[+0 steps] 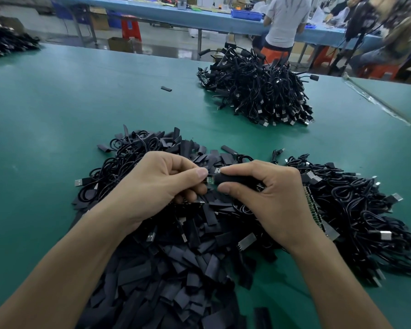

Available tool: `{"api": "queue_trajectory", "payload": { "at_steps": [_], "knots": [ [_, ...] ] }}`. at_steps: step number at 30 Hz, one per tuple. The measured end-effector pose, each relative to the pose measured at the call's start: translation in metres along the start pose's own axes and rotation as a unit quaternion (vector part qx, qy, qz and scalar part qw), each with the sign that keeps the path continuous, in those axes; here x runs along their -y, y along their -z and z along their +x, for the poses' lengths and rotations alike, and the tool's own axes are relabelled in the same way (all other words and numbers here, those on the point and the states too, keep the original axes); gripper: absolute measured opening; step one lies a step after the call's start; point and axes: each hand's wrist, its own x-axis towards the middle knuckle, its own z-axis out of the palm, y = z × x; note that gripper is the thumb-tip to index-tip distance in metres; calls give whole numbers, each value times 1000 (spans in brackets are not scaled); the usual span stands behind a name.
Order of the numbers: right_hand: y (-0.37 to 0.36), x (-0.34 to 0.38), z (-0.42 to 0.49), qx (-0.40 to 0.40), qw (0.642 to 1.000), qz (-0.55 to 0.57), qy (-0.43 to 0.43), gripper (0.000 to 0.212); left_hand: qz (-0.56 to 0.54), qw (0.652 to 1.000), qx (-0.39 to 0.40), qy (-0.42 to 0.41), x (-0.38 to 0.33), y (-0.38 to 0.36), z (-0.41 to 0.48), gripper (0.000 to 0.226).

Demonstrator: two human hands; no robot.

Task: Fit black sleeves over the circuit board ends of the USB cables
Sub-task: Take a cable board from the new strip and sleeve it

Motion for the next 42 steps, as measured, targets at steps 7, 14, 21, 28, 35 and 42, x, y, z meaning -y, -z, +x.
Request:
{"api": "queue_trajectory", "payload": {
  "at_steps": [7,14,21,28,35,42],
  "knots": [
    [-4,-1,-1,-3,999,-20,35,26,-61,998,12,9,-1,1,-2,12],
    [-3,-1,-1,-6,999,-11,52,20,-93,995,33,7,-4,3,-4,6],
    [-2,-2,0,-5,998,-10,60,25,-88,996,31,5,-2,3,-2,22],
    [-1,-3,0,11,997,-18,76,24,-112,992,48,-9,-4,5,-4,19],
    [-2,-2,0,7,996,-8,84,15,-123,991,45,2,-3,6,-4,24],
    [-3,-1,0,31,996,-18,79,19,-61,996,56,-14,-1,10,-3,27]
  ]
}}
